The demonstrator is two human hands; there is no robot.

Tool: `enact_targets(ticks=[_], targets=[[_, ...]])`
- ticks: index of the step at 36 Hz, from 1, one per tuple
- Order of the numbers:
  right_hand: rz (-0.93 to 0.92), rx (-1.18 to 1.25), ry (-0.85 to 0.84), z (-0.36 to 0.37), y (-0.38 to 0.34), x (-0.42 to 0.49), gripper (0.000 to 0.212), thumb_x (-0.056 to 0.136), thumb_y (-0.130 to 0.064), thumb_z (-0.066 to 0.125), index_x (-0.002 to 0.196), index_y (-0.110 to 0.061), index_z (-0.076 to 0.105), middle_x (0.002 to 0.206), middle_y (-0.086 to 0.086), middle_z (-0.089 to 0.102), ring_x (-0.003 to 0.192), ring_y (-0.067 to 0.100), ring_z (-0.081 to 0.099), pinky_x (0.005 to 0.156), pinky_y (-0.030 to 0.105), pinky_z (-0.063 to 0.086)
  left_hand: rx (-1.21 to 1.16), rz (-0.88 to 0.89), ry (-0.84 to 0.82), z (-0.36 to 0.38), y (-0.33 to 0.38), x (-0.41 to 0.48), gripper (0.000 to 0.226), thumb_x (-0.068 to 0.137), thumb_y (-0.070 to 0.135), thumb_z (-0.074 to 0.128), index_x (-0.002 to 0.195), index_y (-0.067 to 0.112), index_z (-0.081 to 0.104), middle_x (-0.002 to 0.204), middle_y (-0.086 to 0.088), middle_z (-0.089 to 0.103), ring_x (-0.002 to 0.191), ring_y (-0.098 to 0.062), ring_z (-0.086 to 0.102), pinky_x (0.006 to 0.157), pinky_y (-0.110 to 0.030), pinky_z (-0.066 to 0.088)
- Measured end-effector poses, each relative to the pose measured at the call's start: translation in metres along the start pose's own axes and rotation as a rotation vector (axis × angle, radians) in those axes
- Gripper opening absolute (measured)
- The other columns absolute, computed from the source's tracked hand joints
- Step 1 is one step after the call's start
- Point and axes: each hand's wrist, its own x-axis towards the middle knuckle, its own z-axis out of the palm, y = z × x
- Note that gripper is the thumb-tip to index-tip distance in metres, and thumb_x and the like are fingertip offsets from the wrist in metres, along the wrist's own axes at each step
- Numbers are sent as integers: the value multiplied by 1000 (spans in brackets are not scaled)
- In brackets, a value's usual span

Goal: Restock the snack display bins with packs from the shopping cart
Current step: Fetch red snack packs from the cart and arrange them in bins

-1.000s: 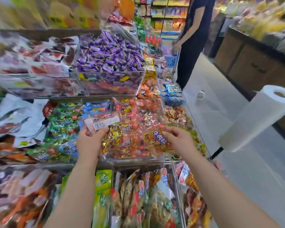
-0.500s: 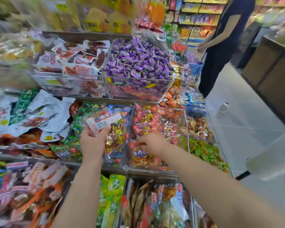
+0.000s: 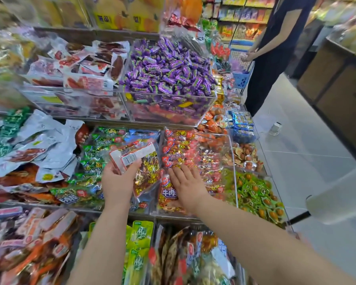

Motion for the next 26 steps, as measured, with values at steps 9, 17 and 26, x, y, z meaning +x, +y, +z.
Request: enact_targets(ticks=[9, 17, 26], targets=[[4, -2, -100, -5, -11, 9, 104, 86, -71, 35, 144, -10, -25, 158, 8, -13, 144, 33, -15, 112, 56, -7, -30, -53, -28, 4, 2, 6, 35, 74, 32, 81, 102, 28, 60, 100, 2, 69, 91, -18, 68, 80, -41, 57], [79, 729, 132, -21, 31, -35, 90, 86, -58, 51, 151, -27, -3, 152, -16, -2, 141, 11, -2, 111, 31, -4, -114, -101, -66, 8, 2, 5, 32, 74, 30, 81, 98, 31, 60, 99, 5, 70, 89, -14, 69, 71, -34, 56], [680, 1404, 506, -28, 65, -66, 20, 86, -51, 58, 104, -43, 58, 108, -24, 60, 105, 3, 57, 88, 25, 48, -83, -114, -240, 63, 2, -30, 29, 73, 33, 81, 88, 36, 57, 92, 13, 64, 85, -4, 60, 63, -22, 41]])
